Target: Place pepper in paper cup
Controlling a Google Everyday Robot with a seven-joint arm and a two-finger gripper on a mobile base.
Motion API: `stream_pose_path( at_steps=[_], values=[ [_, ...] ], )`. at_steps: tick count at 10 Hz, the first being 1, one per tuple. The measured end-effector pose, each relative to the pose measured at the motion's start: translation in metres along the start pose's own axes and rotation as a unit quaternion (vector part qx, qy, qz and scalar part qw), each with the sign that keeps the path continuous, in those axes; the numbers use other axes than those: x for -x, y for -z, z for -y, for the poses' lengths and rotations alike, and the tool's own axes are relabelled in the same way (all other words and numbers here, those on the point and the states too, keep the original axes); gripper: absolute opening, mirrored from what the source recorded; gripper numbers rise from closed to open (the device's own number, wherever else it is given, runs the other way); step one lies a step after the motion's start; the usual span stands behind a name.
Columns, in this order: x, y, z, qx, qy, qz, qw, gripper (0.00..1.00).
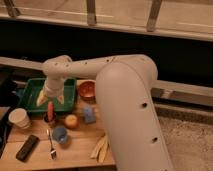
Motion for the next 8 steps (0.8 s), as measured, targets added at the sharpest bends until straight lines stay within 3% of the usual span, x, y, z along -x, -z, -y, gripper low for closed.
stream_pose_path(
  at_steps=[5, 8],
  values=[
    [0.016, -0.011, 0.004, 0.021, 0.012, 0.020, 0.9995, 0.74],
    [0.021, -0.026, -0.001, 0.038, 0.014, 0.017, 0.9990, 0.74]
  ],
)
